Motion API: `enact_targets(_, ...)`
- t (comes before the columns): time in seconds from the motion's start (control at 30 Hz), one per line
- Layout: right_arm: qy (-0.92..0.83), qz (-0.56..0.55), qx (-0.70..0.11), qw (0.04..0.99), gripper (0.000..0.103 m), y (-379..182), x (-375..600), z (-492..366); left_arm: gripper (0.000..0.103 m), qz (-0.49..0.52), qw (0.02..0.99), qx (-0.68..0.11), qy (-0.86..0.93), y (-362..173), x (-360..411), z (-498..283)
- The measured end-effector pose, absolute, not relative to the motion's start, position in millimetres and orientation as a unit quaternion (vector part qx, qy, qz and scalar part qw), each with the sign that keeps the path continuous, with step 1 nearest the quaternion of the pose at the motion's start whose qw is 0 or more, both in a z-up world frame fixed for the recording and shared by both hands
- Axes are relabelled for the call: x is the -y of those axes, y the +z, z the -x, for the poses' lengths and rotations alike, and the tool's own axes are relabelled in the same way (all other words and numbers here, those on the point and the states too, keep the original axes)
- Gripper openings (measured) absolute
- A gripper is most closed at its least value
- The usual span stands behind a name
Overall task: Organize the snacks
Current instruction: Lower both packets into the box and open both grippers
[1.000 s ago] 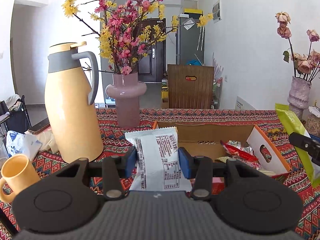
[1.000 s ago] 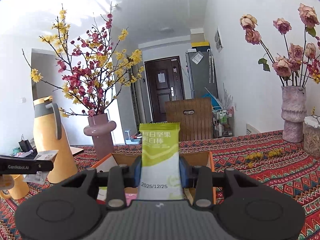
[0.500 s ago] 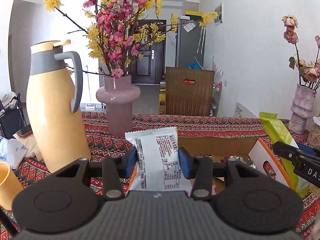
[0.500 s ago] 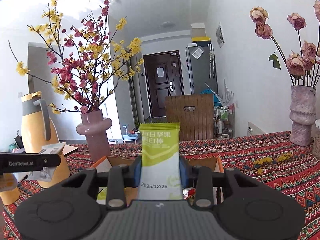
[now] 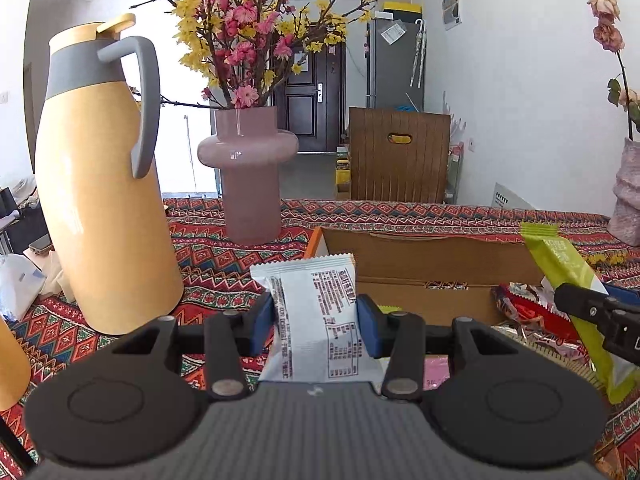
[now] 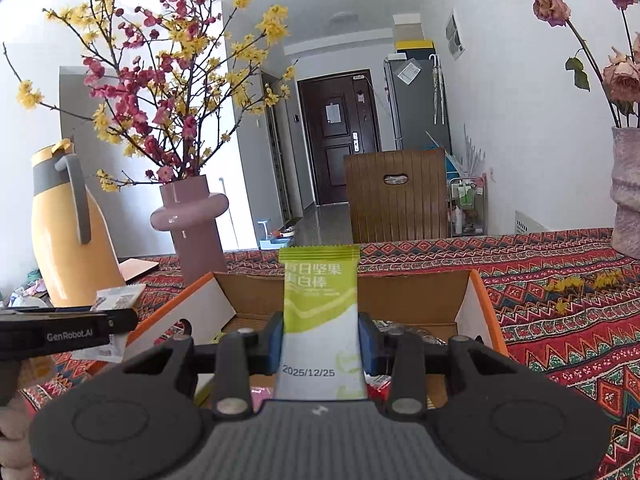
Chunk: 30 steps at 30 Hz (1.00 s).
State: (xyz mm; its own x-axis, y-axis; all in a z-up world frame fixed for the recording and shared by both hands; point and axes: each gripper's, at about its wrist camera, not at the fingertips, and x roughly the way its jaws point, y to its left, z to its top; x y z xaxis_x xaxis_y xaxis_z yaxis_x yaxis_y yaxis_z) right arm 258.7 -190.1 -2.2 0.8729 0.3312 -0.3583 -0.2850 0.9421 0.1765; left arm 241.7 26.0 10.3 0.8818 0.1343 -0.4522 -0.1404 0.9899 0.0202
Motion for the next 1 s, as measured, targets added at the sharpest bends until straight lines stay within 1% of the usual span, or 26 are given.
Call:
enact_targets(0.13,0.154,-0.061,-0.201,0.966,0.039,-5.6,188.5,-258.7,0.046,0.014,0.968,-0.238,0.077,6.4,-27.6,-240.4)
enact_targets(0.2,0.148,-0.069,-0.197,0.967,0.045,-4.1,192.7,-257.1,0.057,0.022,0.969,-0.235,0.077,8.2,-30.3,-238.9)
enact_targets(0.23,0.147,-0.076,-0.195,0.967,0.052,-3.2,195.6,-256.9,0.080,0.026,0.970,-0.230,0.078,9.5,-31.1,-236.5)
enact_targets(0.27,0.145,-0.083,-0.191,0.967,0.073,-2.7,198.4,-255.5,0.101,0.028,0.972,-0.219,0.082,12.7,-33.1,-235.0)
enact_targets(0.3,0.141,-0.087,-0.185,0.969,0.094,-1.9,201.7,-253.5,0.103,0.027,0.974,-0.205,0.089,15.3,-33.2,-230.9)
enact_targets(0.33,0.137,-0.091,-0.180,0.970,0.102,-1.0,204.3,-251.6,0.103,0.026,0.976,-0.197,0.089,17.4,-33.0,-228.3)
enact_targets(0.57,0.131,-0.115,-0.172,0.970,0.103,0.5,216.2,-247.9,0.103,0.036,0.977,-0.195,0.084,19.2,-34.3,-226.4)
enact_targets(0.87,0.131,-0.110,-0.164,0.971,0.103,3.1,216.2,-241.8,0.103,0.029,0.976,-0.200,0.080,17.8,-31.8,-225.4)
enact_targets(1.0,0.133,-0.112,-0.154,0.973,0.103,7.3,218.5,-236.9,0.103,0.039,0.978,-0.192,0.077,25.5,-32.4,-217.1)
